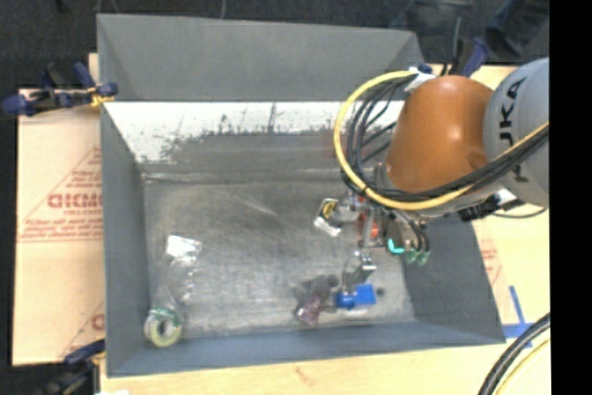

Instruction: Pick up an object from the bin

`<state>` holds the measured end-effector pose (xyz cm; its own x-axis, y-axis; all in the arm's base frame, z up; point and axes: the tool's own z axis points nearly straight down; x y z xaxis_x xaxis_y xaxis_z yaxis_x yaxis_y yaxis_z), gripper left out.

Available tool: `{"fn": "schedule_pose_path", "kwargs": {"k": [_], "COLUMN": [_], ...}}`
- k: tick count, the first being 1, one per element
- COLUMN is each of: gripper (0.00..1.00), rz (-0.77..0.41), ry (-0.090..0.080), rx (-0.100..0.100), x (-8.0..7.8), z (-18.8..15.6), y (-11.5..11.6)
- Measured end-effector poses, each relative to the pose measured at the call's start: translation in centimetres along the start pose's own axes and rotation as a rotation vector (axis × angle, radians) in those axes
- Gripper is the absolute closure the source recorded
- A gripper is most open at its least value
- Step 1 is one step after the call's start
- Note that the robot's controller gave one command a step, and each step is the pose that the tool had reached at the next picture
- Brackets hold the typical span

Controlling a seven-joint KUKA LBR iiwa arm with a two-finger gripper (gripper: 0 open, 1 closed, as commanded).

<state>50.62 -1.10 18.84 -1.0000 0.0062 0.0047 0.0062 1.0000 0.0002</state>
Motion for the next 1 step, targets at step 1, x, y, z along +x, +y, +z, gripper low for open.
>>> {"fn": "schedule_pose_path", "kwargs": {"k": [1], "gripper": [0.00], "rz": [-0.264], "ry": [-0.016], "rx": [0.002], "x": [1.50], "z": [11.53], "y": [-1.36]}}
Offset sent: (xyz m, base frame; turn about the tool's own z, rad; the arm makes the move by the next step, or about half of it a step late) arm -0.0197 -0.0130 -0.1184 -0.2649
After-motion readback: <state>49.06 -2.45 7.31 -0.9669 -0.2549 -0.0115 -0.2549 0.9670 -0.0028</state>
